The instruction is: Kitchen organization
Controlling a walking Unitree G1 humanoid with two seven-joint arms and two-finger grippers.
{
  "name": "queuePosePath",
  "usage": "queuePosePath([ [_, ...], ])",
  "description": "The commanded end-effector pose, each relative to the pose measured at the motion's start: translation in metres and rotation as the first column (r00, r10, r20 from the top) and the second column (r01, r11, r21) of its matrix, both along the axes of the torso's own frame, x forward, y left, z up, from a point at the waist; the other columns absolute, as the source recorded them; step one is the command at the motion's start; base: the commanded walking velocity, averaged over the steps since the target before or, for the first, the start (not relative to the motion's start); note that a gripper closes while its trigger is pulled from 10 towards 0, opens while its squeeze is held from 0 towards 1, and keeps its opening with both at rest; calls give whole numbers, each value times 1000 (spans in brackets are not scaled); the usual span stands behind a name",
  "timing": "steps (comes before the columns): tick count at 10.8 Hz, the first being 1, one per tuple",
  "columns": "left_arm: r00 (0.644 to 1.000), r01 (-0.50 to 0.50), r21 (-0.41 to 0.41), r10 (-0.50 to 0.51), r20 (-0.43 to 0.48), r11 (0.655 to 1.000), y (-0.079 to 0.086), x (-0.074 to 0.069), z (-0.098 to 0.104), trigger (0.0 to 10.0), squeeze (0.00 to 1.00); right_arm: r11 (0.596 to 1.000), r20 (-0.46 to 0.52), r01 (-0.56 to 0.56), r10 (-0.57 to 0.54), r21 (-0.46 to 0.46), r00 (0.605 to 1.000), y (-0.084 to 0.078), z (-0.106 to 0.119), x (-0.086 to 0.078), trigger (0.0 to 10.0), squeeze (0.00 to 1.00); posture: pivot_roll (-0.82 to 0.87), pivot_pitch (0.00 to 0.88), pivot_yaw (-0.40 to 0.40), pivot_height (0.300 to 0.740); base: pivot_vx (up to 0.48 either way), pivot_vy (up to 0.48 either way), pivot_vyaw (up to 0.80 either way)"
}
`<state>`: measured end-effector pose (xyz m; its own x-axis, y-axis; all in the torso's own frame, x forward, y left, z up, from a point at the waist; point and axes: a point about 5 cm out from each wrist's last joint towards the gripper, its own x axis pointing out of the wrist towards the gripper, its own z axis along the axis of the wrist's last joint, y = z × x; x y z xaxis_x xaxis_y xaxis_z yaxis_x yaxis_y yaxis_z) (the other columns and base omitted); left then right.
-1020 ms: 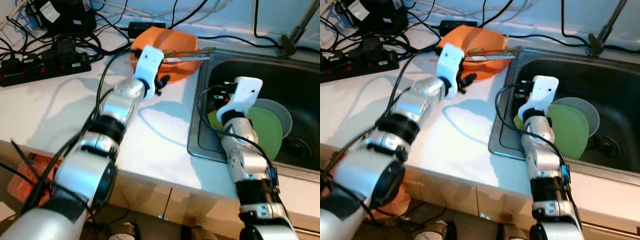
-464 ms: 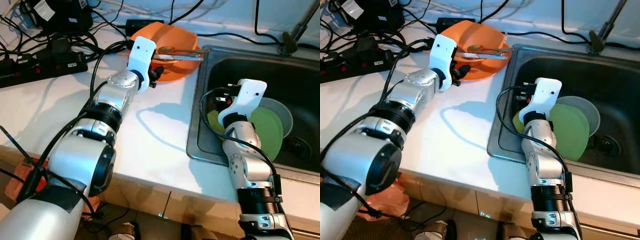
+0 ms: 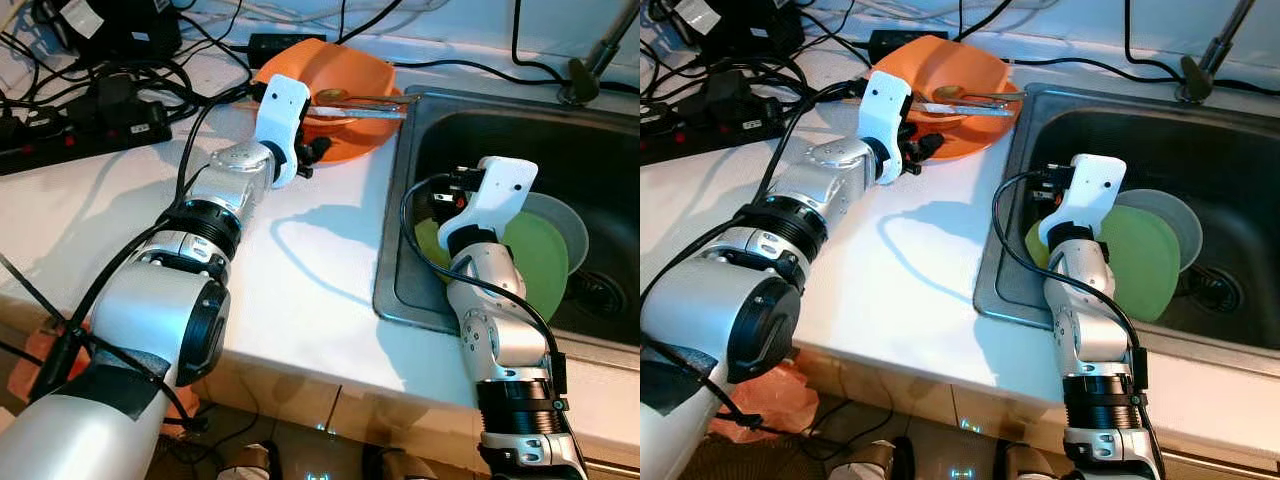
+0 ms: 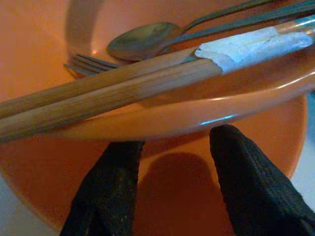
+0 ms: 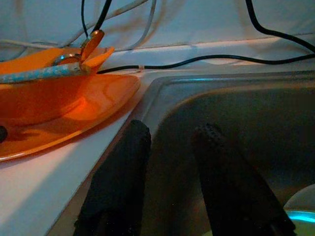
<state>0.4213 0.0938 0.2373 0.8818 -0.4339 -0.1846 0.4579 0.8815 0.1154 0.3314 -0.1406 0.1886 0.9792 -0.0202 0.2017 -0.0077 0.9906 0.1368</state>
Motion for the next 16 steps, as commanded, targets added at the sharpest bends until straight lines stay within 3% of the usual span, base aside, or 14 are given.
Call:
queuePosePath([
  [1,999,6,9,-6,-43,1000,3,-1,-6,10000,0,1000,-98,10,-10,4,995,-1,-24,-2,10000,0,-12,227,61,740,0,0,0],
  [4,988,48,82,-36,-148,995,16,-6,-28,10000,0,1000,-106,-1,1,7,994,1,-26,-2,10000,0,12,226,62,740,0,0,0],
  [7,972,102,104,-77,-222,989,27,-9,-36,10000,0,1000,-106,-12,13,11,994,4,-25,1,10000,0,33,223,63,740,0,0,0],
  [9,957,163,119,-128,-259,979,37,-12,-33,10000,0,1000,-106,-18,20,12,994,5,-25,4,10000,0,54,217,61,740,0,0,0],
  [12,961,159,95,-132,-242,983,50,-17,-22,10000,0,1000,-101,-26,27,11,994,6,-23,8,10000,0,75,208,53,740,0,0,0],
  [16,966,126,40,-114,-232,991,61,-59,-25,10000,0,999,-93,-47,48,11,995,10,-21,13,10000,0,112,187,36,740,0,0,0],
])
